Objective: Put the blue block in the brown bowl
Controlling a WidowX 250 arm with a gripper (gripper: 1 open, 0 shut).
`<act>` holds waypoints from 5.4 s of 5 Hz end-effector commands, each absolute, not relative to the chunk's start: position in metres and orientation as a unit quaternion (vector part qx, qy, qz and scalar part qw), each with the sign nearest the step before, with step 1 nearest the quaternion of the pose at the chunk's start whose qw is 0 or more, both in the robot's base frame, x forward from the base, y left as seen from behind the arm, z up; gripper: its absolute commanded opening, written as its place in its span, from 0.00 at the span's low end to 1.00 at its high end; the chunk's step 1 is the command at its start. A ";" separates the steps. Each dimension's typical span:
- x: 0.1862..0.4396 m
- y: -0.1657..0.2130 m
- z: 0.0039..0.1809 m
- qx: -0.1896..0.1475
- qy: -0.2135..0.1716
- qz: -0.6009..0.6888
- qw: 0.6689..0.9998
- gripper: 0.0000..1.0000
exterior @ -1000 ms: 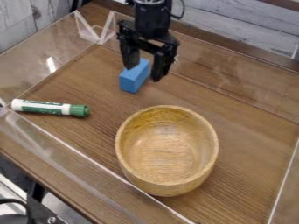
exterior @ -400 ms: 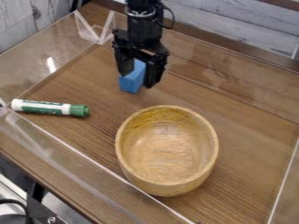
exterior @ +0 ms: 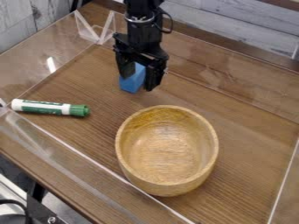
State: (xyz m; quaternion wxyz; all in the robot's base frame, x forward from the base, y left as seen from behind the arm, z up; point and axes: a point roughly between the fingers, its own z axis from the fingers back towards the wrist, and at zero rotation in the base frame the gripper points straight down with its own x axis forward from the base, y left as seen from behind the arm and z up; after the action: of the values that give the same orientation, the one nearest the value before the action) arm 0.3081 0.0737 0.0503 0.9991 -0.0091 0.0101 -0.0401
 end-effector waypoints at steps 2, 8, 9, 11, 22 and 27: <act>0.317 0.081 0.056 -0.007 -0.026 -0.039 0.999 1.00; 0.320 0.085 0.028 -0.017 -0.042 -0.038 0.998 1.00; 0.323 0.088 0.020 -0.019 -0.043 -0.037 0.998 1.00; 0.328 0.096 0.004 -0.023 -0.044 -0.034 0.998 1.00; 0.249 0.023 0.123 -0.007 -0.010 0.006 1.000 0.00; 0.212 -0.022 0.115 -0.024 -0.013 -0.002 1.000 0.00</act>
State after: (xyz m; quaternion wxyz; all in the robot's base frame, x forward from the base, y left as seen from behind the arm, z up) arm 0.2082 -0.0213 0.1043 0.9997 -0.0218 0.0120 0.0006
